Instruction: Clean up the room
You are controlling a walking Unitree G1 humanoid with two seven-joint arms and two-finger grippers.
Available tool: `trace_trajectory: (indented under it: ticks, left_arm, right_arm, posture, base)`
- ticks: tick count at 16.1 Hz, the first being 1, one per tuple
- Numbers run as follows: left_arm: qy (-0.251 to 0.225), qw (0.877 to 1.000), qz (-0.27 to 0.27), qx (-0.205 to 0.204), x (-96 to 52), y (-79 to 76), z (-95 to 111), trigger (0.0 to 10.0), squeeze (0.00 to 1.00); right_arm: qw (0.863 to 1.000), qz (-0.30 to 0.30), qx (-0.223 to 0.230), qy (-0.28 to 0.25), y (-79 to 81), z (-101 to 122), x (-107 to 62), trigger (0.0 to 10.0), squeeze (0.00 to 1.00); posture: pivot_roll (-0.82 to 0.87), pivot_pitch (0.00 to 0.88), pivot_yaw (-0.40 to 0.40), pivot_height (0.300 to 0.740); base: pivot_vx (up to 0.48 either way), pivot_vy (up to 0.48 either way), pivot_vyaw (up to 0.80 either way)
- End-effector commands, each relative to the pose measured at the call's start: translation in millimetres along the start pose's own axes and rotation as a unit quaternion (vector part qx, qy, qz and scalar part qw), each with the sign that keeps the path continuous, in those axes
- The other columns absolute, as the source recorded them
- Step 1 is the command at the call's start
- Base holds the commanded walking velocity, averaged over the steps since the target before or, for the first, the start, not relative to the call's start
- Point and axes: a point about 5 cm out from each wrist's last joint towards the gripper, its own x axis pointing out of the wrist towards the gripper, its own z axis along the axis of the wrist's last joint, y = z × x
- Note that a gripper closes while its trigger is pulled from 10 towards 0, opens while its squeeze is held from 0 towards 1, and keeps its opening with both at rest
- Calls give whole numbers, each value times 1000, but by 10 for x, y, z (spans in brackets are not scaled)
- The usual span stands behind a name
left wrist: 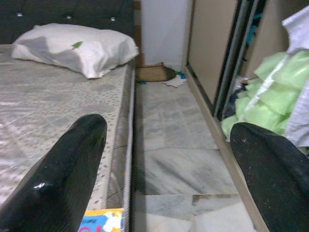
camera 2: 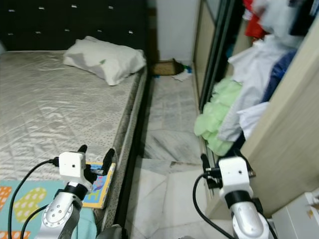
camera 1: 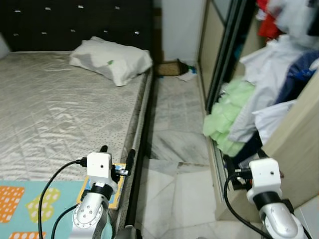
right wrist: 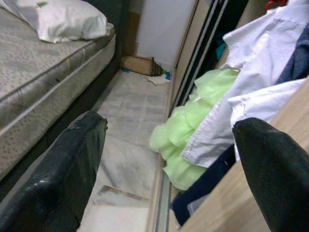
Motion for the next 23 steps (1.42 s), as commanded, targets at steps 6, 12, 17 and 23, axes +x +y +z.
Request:
trace_trajectory:
  ticks: [6, 12, 17, 23]
  left_arm:
    - [2, 1000, 5, 6, 6, 29, -12, 10000, 0]
    - [1, 1000, 4, 7, 32, 31, -13, 10000, 0]
    - [-2, 1000, 4, 7, 50, 23, -2, 10000, 0]
    - [-1, 1000, 4, 7, 35, 17, -13, 10000, 0]
  right_arm:
    - [1000, 15, 10, -16, 29, 66, 37, 10000, 0]
    - [1000, 16, 15, -15, 36, 36, 61, 10000, 0]
    - [999, 25, -5, -24, 55, 54, 67, 10000, 0]
    - [999, 31, 1, -26, 82, 65, 51, 10000, 0]
  posture:
    - [-31, 56, 38, 740]
    - [-33, 50, 40, 740]
    - [-30, 43, 41, 740]
    - [-32, 53, 38, 740]
  base:
    - [0, 0, 0]
    - [0, 0, 0]
    - [0, 0, 160]
    - [0, 0, 800]
